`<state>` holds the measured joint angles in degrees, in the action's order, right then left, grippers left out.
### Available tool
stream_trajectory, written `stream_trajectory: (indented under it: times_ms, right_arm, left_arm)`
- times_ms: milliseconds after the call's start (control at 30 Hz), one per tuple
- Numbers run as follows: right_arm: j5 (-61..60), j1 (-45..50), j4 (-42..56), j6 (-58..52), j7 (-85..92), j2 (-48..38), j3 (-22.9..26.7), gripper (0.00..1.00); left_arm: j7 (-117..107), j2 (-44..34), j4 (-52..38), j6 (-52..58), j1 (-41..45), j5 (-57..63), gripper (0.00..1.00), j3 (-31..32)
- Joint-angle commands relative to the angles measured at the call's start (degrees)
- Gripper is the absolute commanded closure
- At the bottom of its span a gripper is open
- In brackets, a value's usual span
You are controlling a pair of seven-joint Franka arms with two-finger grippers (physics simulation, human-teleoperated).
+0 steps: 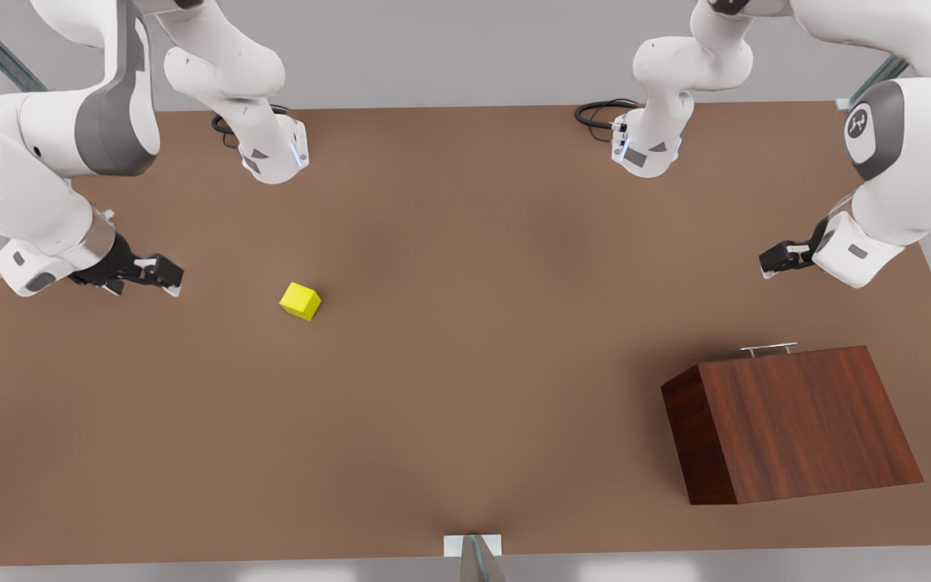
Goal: Open the drawer with left arm, place the square in the middle with right arm, and place the square in the drawer with left arm
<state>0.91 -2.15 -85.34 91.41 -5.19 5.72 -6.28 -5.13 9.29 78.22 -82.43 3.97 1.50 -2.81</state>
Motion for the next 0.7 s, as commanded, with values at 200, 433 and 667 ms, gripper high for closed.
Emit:
stream_trajectory:
  times_ms: [200,433,667]
  right_arm:
    - [-0.65,0.22,0.62,0.61,-1.05,0.61,-0.05,0.00]
    - [-1.52,8.03,0.62,1.93,-20.98,3.24,-0.75,0.00]
    - [-3.99,26.93,0.35,11.59,-59.93,11.68,-0.75,0.00]
  left_arm:
    - [-57.69,-8.58,34.80,-35.85,-0.01,0.43,0.00,-4.66]
    - [-60.70,-14.82,55.98,-66.00,-0.01,0.17,0.00,-7.91]
    - [-70.37,-14.21,61.00,-71.99,-0.01,-0.10,0.00,-8.00]
